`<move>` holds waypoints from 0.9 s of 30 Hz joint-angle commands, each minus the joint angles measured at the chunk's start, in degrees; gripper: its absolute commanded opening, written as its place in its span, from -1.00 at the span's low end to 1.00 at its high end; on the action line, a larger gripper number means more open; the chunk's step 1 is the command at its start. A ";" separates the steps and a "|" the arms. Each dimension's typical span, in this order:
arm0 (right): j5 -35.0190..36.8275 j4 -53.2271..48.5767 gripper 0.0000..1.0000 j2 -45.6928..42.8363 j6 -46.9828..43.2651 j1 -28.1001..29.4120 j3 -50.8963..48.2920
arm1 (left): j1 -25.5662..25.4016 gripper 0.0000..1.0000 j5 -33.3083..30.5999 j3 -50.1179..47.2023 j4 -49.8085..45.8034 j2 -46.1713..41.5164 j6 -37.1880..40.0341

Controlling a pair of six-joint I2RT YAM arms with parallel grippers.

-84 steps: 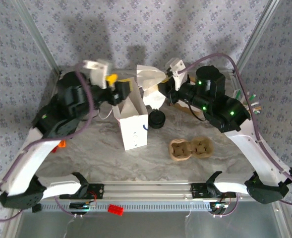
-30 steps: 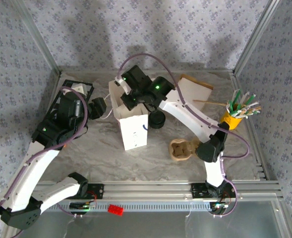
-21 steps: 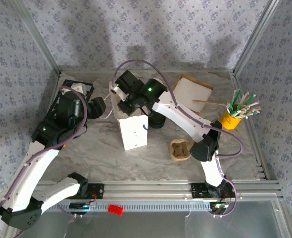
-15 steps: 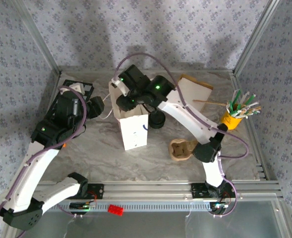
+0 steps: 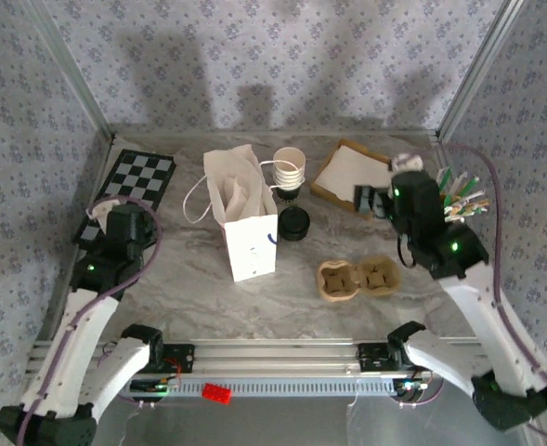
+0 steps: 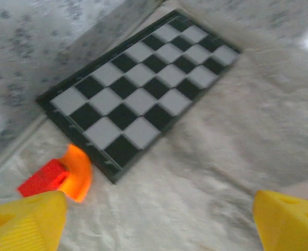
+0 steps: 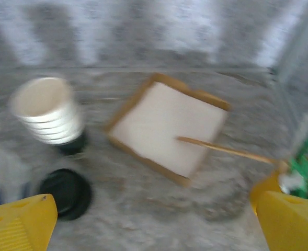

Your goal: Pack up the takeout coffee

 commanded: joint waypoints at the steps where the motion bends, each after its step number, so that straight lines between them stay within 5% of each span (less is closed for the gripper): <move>1: 8.10 12.08 0.99 -3.92 3.78 -6.04 -15.38 | 4.46 0.98 -4.75 -8.33 14.69 0.56 4.19; 8: 6.40 39.57 0.99 1.51 -3.09 -18.18 -38.13 | 8.35 0.99 3.33 -25.22 51.43 11.83 19.34; 13: -3.59 59.14 0.99 10.52 -3.76 -26.72 -46.45 | 8.38 1.00 10.58 -28.93 69.76 22.56 27.59; 18: -16.27 75.85 0.99 18.61 -9.57 -30.28 -48.02 | 8.45 1.00 17.29 -28.40 78.20 27.89 33.22; 27: -26.12 94.94 0.99 35.27 -14.79 -29.61 -47.25 | 11.20 1.00 28.40 -28.09 89.58 36.77 34.31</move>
